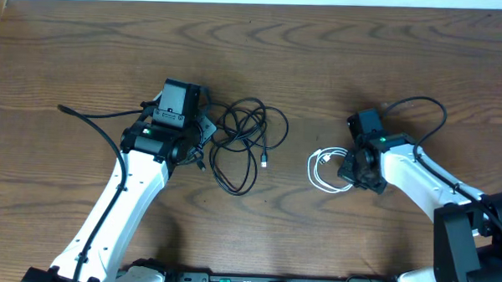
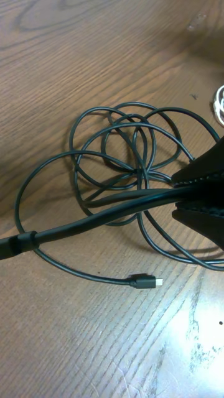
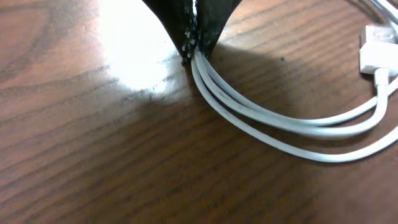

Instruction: Untangle cables

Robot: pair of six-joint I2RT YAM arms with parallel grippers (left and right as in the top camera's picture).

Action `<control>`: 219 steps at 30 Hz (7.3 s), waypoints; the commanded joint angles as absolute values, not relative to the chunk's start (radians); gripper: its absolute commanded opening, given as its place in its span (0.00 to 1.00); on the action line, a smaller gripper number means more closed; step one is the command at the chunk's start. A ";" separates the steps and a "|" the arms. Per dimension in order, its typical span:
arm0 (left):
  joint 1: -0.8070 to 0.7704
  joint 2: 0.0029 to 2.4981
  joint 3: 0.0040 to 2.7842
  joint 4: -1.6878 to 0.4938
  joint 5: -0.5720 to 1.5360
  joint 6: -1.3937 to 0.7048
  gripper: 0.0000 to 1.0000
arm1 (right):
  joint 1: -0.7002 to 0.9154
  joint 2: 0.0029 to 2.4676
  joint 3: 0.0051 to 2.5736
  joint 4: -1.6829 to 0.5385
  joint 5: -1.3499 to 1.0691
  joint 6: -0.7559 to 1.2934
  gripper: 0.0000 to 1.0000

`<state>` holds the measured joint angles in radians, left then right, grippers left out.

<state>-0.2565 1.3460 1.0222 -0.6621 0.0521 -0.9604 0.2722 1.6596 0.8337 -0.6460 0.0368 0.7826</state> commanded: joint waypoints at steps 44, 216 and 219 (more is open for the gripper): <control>-0.258 1.347 1.033 -0.702 0.033 -0.943 0.08 | -0.915 1.876 1.115 -0.184 0.278 0.267 0.01; -0.491 1.618 1.033 -0.459 0.498 -0.706 0.90 | 0.306 1.352 1.032 -0.299 -0.546 0.610 0.02; -0.490 1.618 1.033 -0.474 0.496 -0.620 0.90 | 0.286 1.353 1.032 -0.329 -0.498 0.637 0.01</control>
